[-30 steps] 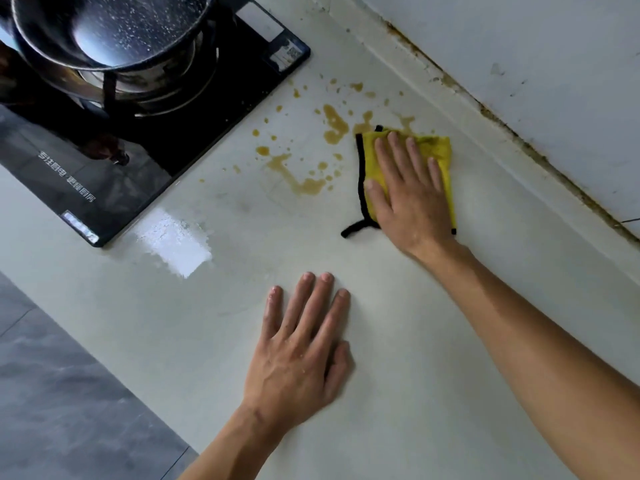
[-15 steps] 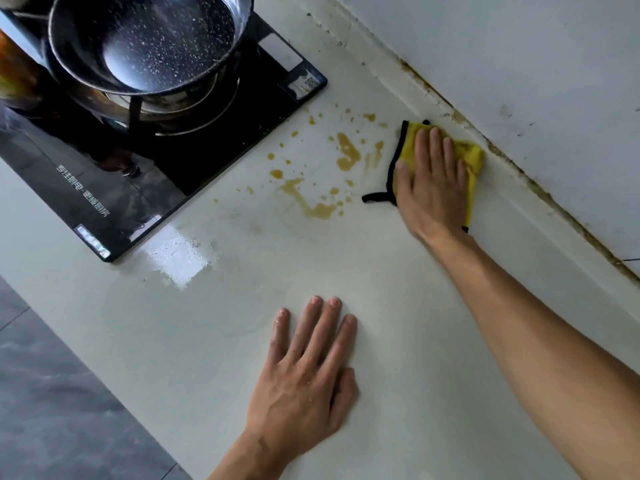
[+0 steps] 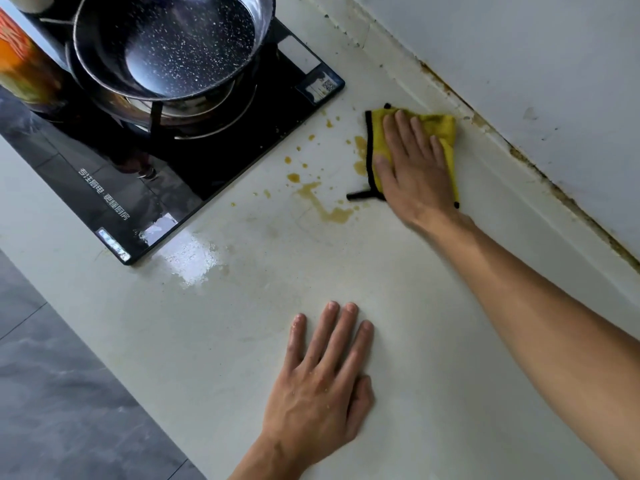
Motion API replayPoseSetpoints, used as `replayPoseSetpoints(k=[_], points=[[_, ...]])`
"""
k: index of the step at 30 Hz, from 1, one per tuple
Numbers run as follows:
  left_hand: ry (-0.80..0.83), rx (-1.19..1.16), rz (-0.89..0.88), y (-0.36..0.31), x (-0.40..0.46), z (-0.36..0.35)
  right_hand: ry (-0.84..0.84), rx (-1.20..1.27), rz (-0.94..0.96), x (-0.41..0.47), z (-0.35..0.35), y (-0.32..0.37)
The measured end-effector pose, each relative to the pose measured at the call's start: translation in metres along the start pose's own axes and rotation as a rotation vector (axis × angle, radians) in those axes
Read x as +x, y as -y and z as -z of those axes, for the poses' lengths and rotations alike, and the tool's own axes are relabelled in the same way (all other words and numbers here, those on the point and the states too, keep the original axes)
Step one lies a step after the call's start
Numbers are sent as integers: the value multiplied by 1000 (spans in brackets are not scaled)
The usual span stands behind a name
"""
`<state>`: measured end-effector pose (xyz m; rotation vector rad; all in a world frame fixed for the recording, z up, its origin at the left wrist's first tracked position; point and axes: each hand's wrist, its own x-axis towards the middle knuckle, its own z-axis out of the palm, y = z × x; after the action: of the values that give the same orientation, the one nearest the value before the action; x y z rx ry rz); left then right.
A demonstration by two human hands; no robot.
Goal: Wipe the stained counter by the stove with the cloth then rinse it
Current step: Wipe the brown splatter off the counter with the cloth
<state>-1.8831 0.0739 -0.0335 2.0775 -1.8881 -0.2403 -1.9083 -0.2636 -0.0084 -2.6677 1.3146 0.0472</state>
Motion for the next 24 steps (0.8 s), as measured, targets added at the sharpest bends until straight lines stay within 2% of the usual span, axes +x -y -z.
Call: replayPoseSetpoints(k=[2,4,7,11,18,24], points=[[-4,2,-4,0,-1,0,29,-27,133,-36,-4,-11],[-13,0,-7,0,0,0,45,-55,187,-58,-5,-28],[-15,-7,0,0,1,-1,26,-47,96,-27,1,-29],[-10,-9,2,0,0,-1,-22,-22,-82,10,0,3],[3,-21,2,0,-1,-3,6,-73,195,-94,-18,11],[13,-28,0,0,0,-3,-47,-8,-113,-38,-12,47]])
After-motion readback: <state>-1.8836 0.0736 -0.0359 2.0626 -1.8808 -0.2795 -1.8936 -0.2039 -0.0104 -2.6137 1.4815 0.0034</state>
